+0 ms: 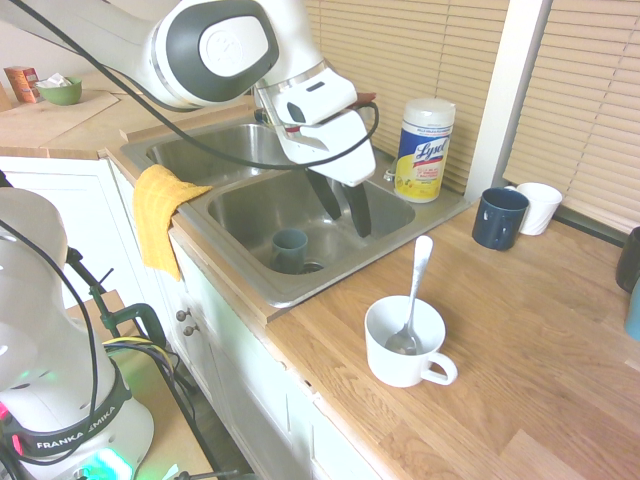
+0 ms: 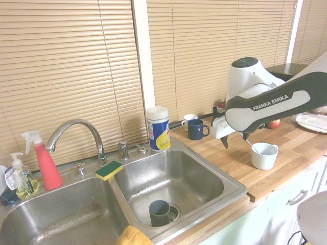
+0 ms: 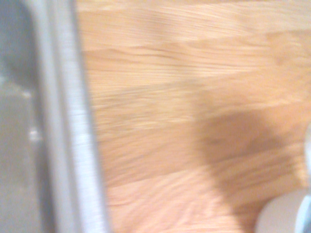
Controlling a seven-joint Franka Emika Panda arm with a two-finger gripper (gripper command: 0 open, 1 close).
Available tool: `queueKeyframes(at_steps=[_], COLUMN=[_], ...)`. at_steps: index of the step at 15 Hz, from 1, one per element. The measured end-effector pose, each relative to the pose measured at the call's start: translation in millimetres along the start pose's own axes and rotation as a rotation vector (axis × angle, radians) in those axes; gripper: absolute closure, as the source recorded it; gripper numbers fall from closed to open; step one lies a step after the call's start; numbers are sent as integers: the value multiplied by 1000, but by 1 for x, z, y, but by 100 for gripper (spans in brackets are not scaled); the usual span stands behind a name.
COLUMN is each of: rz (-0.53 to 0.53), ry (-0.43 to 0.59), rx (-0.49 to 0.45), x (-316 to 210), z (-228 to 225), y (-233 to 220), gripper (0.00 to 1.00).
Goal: Put the spoon into the sink
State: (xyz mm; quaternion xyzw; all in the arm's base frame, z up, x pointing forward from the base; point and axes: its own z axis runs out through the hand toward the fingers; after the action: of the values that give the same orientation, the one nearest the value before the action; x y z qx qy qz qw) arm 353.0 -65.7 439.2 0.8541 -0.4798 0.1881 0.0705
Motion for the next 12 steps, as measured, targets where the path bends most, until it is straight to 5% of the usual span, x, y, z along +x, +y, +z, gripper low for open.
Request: queueKeyframes(at_steps=[7, 8, 12], rz=[102, 106, 124], ry=[87, 88, 134], rx=[-86, -99, -126], x=[33, 33, 34], z=[50, 62, 89], y=[23, 23, 28], gripper=[0, 100, 100])
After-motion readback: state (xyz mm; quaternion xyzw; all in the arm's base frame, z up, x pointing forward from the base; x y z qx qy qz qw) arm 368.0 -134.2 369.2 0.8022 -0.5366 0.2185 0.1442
